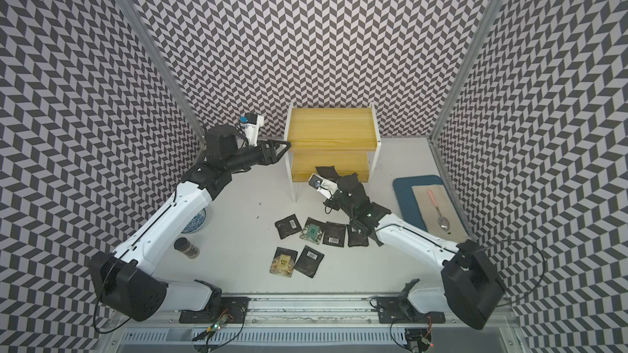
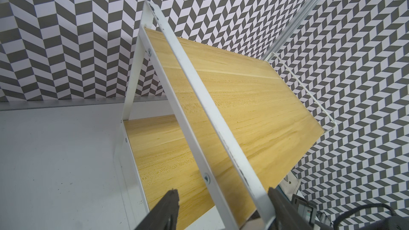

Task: Remove the tea bags from the shelf
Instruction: Pick up the tea bag from the shelf.

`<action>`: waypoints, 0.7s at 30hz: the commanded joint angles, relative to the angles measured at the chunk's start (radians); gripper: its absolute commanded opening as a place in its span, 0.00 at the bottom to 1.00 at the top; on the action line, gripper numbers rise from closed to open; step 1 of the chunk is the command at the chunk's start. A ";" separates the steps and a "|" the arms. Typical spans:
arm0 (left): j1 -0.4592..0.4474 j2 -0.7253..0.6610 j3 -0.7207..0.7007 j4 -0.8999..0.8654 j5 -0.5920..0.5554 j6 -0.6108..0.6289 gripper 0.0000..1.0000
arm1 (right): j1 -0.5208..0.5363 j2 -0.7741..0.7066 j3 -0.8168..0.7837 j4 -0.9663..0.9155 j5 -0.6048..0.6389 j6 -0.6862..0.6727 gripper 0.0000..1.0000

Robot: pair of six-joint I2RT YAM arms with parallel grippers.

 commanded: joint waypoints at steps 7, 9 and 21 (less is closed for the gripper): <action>0.020 -0.032 0.005 -0.030 -0.020 0.003 0.66 | 0.050 -0.179 -0.027 -0.047 0.014 0.086 0.03; 0.020 -0.035 0.010 -0.033 -0.019 0.003 0.66 | 0.056 -0.224 -0.037 -0.066 -0.002 0.115 0.03; 0.020 -0.038 0.005 -0.041 -0.019 0.003 0.66 | 0.058 -0.397 -0.063 -0.224 -0.076 0.368 0.03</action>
